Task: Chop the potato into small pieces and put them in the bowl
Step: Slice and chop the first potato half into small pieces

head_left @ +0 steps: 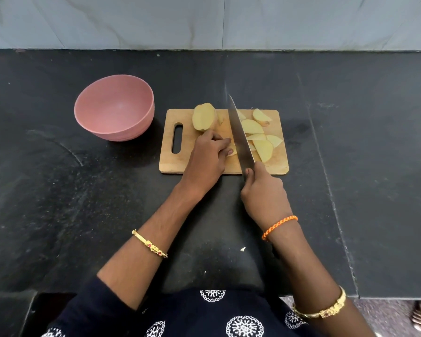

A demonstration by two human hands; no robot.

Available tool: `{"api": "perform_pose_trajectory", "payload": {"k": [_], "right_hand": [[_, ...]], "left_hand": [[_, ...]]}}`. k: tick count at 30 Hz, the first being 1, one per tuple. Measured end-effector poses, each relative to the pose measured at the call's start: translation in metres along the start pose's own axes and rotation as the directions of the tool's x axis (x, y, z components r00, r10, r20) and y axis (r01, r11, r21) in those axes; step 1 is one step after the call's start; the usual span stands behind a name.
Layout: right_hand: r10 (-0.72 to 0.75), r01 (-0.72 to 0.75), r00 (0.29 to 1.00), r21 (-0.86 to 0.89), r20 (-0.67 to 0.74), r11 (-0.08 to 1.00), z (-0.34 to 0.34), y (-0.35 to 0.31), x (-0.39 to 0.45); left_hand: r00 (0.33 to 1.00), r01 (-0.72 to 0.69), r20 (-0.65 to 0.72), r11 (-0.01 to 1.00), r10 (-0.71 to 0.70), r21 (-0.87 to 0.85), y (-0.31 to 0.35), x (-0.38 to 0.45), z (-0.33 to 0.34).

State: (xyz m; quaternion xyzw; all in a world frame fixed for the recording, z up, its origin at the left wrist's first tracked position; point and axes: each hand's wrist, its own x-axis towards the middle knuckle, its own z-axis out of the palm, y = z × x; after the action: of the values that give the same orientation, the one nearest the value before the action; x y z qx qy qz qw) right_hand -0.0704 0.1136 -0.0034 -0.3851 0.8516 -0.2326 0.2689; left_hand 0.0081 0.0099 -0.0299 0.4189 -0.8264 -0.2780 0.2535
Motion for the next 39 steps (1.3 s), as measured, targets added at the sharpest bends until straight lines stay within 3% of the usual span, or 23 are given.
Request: {"api": "perform_pose_trajectory", "payload": {"k": [6,11,15,19,39], "right_hand": [[0.055,-0.043,0.997,-0.201,0.059,0.979,-0.001,-0.007,-0.003],[0.079,-0.049,0.991,-0.251,0.112,0.967,-0.008,-0.003,-0.01],[0.016,0.006,0.986,-0.134,0.165,0.991,-0.029,0.011,-0.015],[-0.085,0.084,0.993,0.018,0.077,0.996,-0.041,0.012,-0.007],[-0.084,0.085,0.99,0.001,0.11,0.996,-0.012,0.006,0.01]], "left_hand": [[0.999,-0.007,-0.04,0.999,0.008,0.04,0.001,-0.002,0.006],[0.999,0.008,-0.054,1.0,-0.007,0.027,0.002,-0.004,0.007],[0.998,0.03,-0.056,0.999,-0.031,-0.021,0.002,-0.005,0.003],[0.998,0.057,-0.036,0.998,-0.058,-0.031,0.0,-0.005,0.0],[0.997,0.07,-0.041,0.997,-0.071,-0.039,-0.002,-0.003,-0.001]]}}
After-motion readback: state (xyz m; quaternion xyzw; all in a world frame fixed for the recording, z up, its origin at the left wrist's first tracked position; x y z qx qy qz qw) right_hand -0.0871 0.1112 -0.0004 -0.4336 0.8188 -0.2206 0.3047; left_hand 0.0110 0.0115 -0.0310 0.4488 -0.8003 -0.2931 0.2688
